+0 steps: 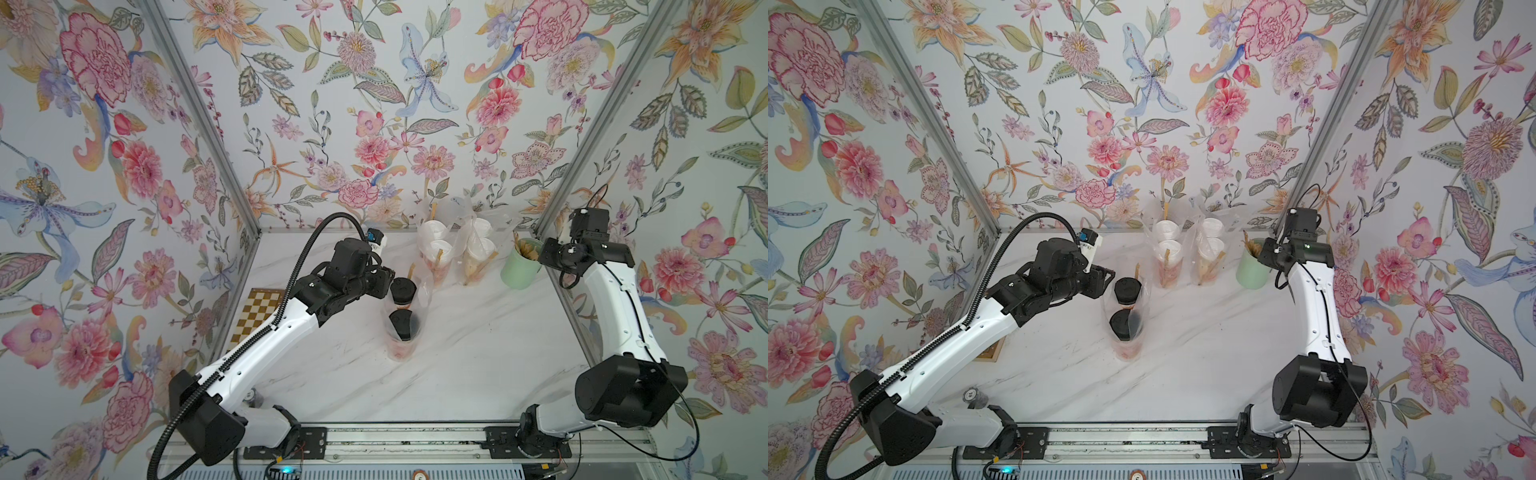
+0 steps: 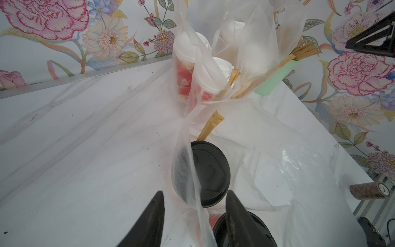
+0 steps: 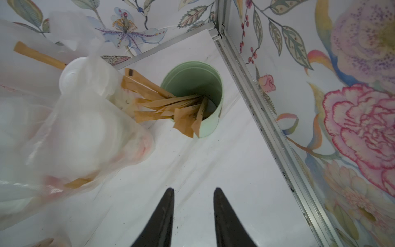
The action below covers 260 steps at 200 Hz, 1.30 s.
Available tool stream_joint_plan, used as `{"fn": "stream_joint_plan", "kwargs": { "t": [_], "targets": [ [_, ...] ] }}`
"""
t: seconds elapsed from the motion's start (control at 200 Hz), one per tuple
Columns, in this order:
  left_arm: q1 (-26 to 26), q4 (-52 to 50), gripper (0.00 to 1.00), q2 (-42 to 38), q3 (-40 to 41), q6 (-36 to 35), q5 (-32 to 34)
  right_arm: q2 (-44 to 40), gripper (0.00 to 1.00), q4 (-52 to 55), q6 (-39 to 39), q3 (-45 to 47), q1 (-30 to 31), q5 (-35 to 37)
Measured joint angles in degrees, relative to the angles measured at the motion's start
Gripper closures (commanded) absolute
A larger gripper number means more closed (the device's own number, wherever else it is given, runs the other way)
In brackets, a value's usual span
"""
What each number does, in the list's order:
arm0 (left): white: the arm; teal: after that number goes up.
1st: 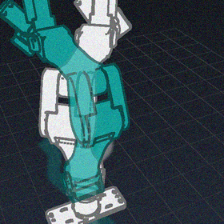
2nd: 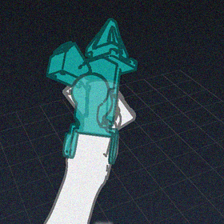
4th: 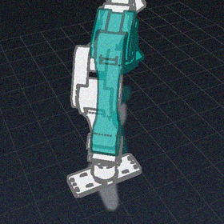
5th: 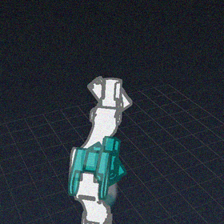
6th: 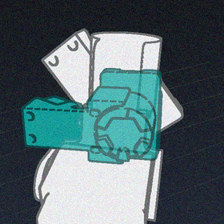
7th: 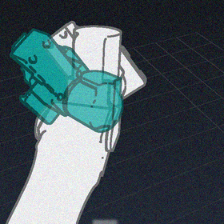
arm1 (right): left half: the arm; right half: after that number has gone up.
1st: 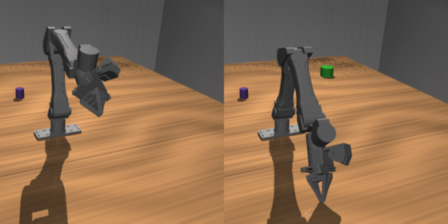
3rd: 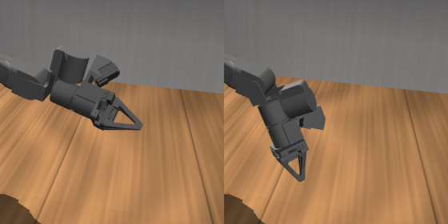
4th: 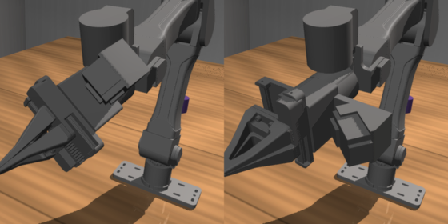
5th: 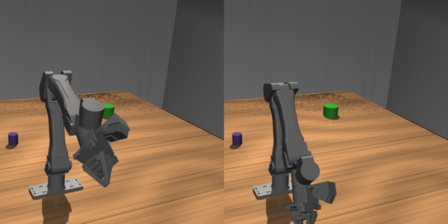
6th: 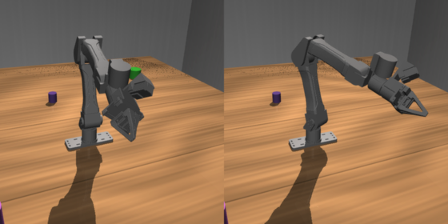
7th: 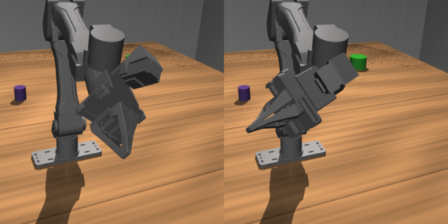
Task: Pack milk tea into plastic carrier bags
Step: Pick up the straw from the container.
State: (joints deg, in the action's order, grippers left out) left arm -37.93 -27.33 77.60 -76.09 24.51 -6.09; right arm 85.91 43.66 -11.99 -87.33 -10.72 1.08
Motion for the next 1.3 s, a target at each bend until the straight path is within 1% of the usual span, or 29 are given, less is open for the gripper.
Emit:
{"fn": "stream_joint_plan", "kwargs": {
  "t": [0.11,0.2,0.415,0.721,0.971,1.301],
  "targets": [
    [0.00,0.55,0.52,0.00,0.13,-0.02,-0.74,0.00,0.67,-5.51,-0.74,4.61,-2.49,-1.64],
    [0.00,1.14,0.51,0.00,0.44,-0.02,-1.20,0.76,0.66,-8.41,-1.03,6.32,-3.39,-3.19],
    [0.00,1.70,0.51,0.00,0.70,-0.02,-1.29,4.44,0.65,-13.27,-1.36,6.78,-3.45,-6.71],
    [0.00,2.14,0.51,0.00,0.70,-0.02,-1.44,7.26,0.65,-15.21,-1.31,6.78,-3.41,-7.76],
    [0.00,2.14,0.51,0.00,0.70,-0.02,-1.44,10.12,0.73,-16.04,-0.74,6.10,-3.39,-6.62],
    [0.00,2.14,0.51,0.09,0.70,0.00,-1.44,12.31,0.78,-17.81,-0.17,2.97,-3.41,-5.09]
  ]
}}
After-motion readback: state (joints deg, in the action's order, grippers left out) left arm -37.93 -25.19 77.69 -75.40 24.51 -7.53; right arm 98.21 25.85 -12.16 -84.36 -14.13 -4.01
